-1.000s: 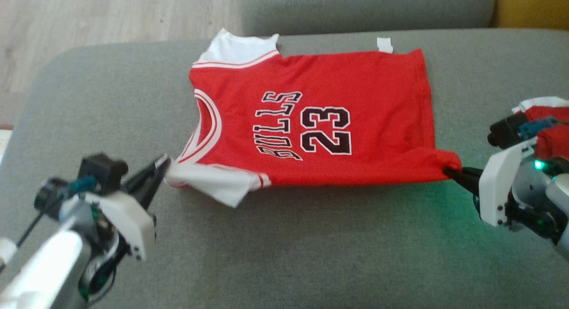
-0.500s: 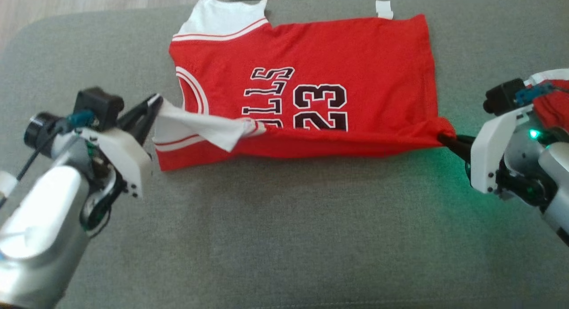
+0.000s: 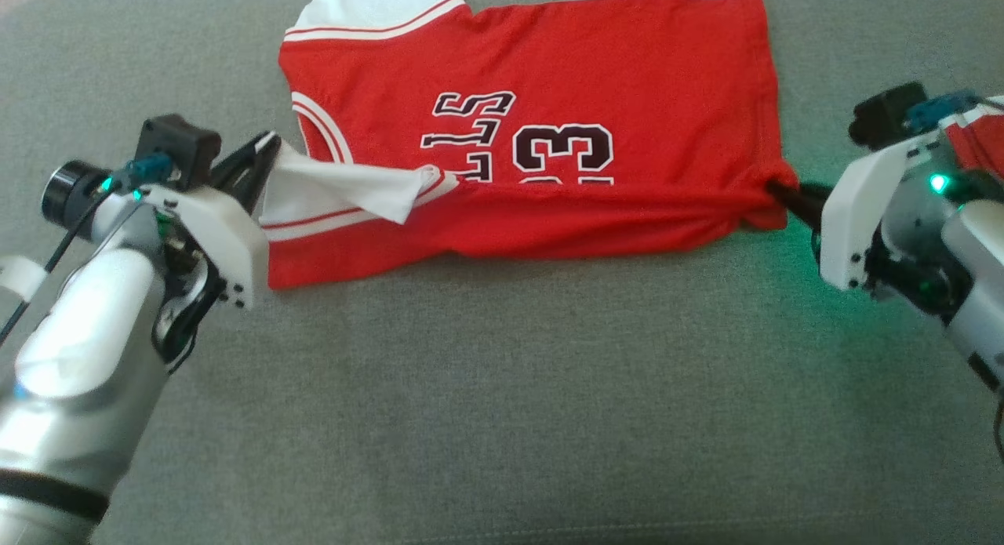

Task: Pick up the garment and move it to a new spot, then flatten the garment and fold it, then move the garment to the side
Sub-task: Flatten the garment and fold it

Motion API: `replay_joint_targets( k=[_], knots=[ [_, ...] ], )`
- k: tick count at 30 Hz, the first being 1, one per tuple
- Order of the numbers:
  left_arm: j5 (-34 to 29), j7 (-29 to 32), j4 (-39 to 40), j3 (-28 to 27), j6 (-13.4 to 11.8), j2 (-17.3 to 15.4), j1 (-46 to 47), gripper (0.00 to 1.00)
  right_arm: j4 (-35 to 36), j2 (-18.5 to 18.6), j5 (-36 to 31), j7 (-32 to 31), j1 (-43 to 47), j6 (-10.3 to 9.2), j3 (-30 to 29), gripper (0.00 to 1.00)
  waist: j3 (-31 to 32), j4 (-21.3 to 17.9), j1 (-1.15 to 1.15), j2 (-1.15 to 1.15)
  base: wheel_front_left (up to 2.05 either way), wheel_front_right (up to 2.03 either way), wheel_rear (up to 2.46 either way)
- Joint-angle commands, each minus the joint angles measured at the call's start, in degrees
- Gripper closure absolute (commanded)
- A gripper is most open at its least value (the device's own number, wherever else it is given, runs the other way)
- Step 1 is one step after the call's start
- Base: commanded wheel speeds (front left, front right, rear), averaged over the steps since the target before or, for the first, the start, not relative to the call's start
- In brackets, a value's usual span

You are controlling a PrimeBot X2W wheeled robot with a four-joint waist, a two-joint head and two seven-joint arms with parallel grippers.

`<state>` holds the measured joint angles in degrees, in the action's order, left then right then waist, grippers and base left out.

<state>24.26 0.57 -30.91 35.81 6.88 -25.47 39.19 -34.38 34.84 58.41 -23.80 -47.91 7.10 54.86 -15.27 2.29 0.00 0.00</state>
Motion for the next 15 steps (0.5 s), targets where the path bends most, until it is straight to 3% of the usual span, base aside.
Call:
replay_joint_targets(
  k=[1, 2, 3, 8, 15],
  knots=[
    [-0.6, -0.7, 1.0, -2.4, -0.1, -1.8, 3.8, 1.00, 0.6, 0.6, -0.8, 1.1, -1.6, 0.39, -0.7, 0.45, -0.2, 0.1, 0.00, 0.00, 0.00, 0.00, 0.00],
    [-0.8, -1.5, 0.1, -2.6, -0.6, -1.2, 4.7, 1.00, -0.2, 0.3, -1.1, 2.1, -2.1, 0.39, -1.2, 0.00, -0.4, 0.1, 0.00, 0.00, 0.00, 0.00, 0.00],
    [-1.0, -2.5, -0.9, -2.8, -1.2, -0.6, 5.5, 0.00, -0.9, -0.1, -1.2, 2.9, -2.5, 0.39, -1.6, 0.00, -0.5, 0.1, 0.00, 0.00, 0.00, 0.00, 0.00],
    [-0.6, -10.0, -5.4, -5.8, -5.8, 3.0, 9.1, 0.00, -3.9, -1.7, -2.4, 9.2, -4.5, 0.39, -4.0, 0.00, -0.9, 0.1, 0.00, 0.00, 0.00, 0.00, 0.00],
    [2.6, -15.5, -1.4, -14.3, -11.3, 7.8, 7.3, 0.00, -7.7, -5.8, -4.1, 27.9, -3.4, 0.39, -11.6, 0.00, 1.3, 0.2, 0.00, 0.00, 0.00, 0.00, 0.00]
  ],
)
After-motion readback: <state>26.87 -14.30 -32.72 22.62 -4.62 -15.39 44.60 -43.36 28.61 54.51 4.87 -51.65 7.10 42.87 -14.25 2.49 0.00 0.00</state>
